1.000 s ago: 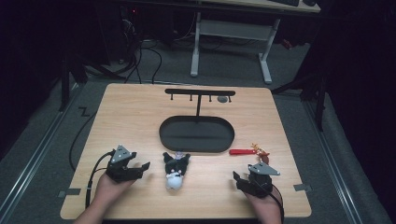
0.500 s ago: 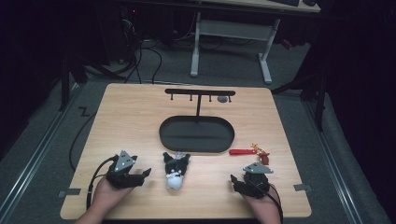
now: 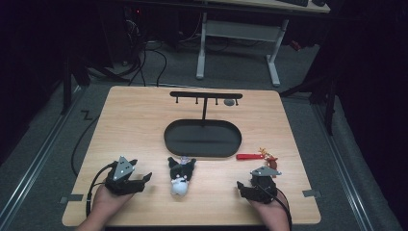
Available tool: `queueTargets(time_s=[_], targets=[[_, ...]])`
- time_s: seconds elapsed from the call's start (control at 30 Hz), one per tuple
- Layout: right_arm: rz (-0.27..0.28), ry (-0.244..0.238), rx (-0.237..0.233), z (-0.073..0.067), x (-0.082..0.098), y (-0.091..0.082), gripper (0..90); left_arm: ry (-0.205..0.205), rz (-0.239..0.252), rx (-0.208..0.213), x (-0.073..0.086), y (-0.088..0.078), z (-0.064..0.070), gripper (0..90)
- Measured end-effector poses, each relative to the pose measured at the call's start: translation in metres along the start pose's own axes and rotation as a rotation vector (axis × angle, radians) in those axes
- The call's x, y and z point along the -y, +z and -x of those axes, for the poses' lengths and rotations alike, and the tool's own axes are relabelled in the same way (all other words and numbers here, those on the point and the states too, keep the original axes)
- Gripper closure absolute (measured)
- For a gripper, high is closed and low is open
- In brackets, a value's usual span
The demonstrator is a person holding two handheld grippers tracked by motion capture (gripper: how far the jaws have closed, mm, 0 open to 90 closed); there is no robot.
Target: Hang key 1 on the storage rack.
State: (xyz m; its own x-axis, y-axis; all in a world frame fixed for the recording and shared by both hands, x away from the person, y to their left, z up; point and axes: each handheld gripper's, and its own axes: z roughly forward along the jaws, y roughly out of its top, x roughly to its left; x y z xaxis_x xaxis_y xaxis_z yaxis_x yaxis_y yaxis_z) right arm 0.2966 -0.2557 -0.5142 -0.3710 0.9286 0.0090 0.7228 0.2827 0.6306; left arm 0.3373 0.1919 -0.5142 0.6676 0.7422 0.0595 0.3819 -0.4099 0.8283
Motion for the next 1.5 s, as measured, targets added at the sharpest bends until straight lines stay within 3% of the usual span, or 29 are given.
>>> queueTargets(time_s=[0.1,0.23,0.5,0.7,1.17,1.37,1.5], targets=[[-0.027,-0.009,-0.012,-0.001,-0.002,0.0,34.0,-0.009,-0.001,0.006,0.001,-0.001,-0.002,26.0],[-0.092,-0.021,0.011,-0.003,-0.008,-0.004,35.2,-0.001,0.008,0.011,0.002,-0.004,-0.004,26.0],[-0.195,-0.023,-0.018,-0.006,-0.017,-0.005,35.0,0.02,0.003,0.025,0.002,-0.003,-0.001,26.2],[-0.28,-0.016,-0.012,0.002,-0.027,-0.012,35.6,0.033,-0.003,0.037,0.003,-0.003,0.001,26.3],[-0.351,0.004,0.011,0.022,-0.033,-0.032,40.4,0.042,-0.003,0.06,0.001,-0.001,0.003,26.4],[-0.379,0.02,0.025,0.038,-0.036,-0.038,42.5,0.048,-0.008,0.067,0.0,0.001,0.005,26.4],[-0.364,0.046,0.044,0.056,-0.039,-0.037,37.3,0.05,-0.003,0.069,-0.002,0.003,0.006,26.6]])
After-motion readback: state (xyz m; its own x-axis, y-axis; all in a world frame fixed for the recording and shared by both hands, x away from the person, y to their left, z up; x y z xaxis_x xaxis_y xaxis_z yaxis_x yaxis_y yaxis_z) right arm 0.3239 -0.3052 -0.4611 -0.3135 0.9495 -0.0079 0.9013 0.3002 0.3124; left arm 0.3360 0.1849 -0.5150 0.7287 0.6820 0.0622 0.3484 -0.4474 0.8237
